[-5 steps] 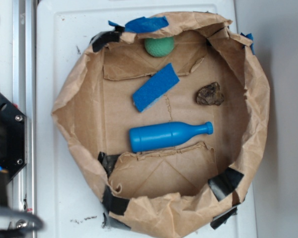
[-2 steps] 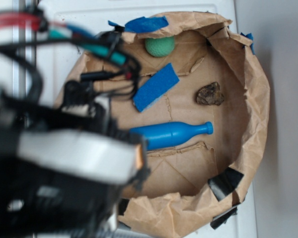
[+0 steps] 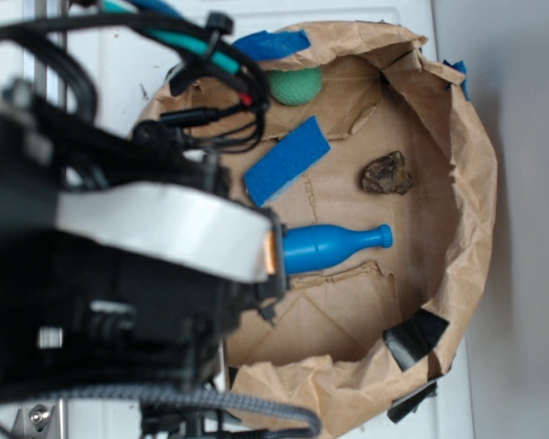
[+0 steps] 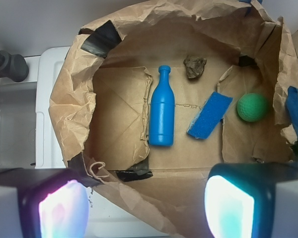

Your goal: Grab the blue bottle.

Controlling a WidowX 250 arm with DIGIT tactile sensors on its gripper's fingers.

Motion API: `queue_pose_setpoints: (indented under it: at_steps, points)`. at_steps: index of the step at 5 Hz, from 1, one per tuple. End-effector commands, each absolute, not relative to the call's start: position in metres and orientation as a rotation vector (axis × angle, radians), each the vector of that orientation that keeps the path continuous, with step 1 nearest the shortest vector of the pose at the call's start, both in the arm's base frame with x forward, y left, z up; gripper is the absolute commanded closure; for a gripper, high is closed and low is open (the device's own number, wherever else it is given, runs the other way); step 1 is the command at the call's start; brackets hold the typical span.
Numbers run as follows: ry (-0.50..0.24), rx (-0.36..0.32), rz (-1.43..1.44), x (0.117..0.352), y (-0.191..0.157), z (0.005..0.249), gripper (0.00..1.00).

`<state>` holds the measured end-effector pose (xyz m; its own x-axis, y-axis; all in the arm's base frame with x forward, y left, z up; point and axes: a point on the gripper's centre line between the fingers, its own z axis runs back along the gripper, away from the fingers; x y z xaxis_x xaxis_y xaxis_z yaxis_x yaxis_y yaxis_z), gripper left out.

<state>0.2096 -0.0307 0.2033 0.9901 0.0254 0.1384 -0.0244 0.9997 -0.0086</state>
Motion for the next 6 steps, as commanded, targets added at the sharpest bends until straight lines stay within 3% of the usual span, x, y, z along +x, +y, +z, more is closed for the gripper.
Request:
queue_pose_setpoints:
  at_steps: [1, 3, 4, 6]
  points:
    - [-0.14, 0.003, 0.077, 0.227, -0.023, 0.171, 0.0]
    - [-0.134, -0.02, 0.118, 0.278, 0.005, 0.152, 0.0]
    - [-0.141, -0.041, 0.094, 0.283, 0.006, 0.149, 0.0]
    - [-0.184, -0.062, 0.063, 0.278, 0.005, 0.112, 0.0]
